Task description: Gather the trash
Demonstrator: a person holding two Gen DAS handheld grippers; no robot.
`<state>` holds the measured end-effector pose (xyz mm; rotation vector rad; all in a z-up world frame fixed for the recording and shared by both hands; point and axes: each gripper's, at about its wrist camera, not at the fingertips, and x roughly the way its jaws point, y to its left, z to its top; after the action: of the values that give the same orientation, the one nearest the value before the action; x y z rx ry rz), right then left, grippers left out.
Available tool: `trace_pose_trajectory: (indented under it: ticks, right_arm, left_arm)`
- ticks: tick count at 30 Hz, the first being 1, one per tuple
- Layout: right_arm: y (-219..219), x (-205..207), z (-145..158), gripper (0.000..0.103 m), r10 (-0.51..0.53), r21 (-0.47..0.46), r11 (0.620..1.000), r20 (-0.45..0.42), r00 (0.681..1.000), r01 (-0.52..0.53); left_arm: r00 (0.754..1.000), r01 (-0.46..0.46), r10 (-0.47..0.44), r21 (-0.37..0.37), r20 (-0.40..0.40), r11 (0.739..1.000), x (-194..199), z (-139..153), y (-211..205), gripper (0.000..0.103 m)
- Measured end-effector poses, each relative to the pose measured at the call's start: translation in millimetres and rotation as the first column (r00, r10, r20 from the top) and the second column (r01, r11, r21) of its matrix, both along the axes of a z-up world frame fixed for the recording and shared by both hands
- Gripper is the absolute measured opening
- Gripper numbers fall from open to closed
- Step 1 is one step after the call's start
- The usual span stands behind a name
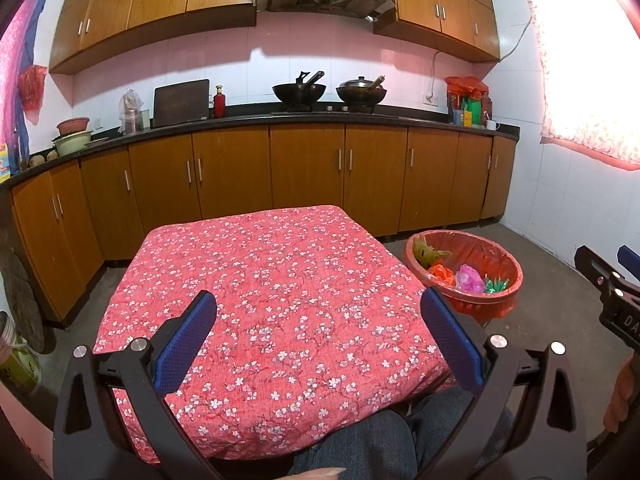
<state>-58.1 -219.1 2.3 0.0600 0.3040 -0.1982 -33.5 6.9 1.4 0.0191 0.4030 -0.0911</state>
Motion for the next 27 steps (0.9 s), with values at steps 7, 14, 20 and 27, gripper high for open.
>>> trace_pose_trajectory:
  ticks: [7, 14, 20, 27]
  right_arm:
    - [0.1, 0.4, -0.5, 0.099, -0.003, 0.002, 1.000, 0.001, 1.000, 0.003]
    - [-0.6, 0.6, -0.2, 0.099, -0.005, 0.001, 1.000, 0.000, 1.000, 0.005]
    - [-1.4, 1.1, 0.2, 0.099, -0.008, 0.003, 1.000, -0.001, 1.000, 0.008]
    - [-2.5, 1.3, 0.2, 0.099, -0.008, 0.003, 1.000, -0.002, 1.000, 0.008]
  left_arm:
    - [1.000, 0.000, 0.000, -0.001, -0.001, 1.000, 0.5, 0.5, 0.3, 0.101]
    - [1.000, 0.000, 0.000, -0.001, -0.001, 1.000, 0.8, 0.6, 0.5, 0.101]
    - [1.000, 0.001, -0.001, -0.001, -0.002, 1.000, 1.5, 1.5, 1.0, 0.101]
    - [1.000, 0.000, 0.000, -0.001, -0.004, 1.000, 2.0, 0.6, 0.9, 0.101]
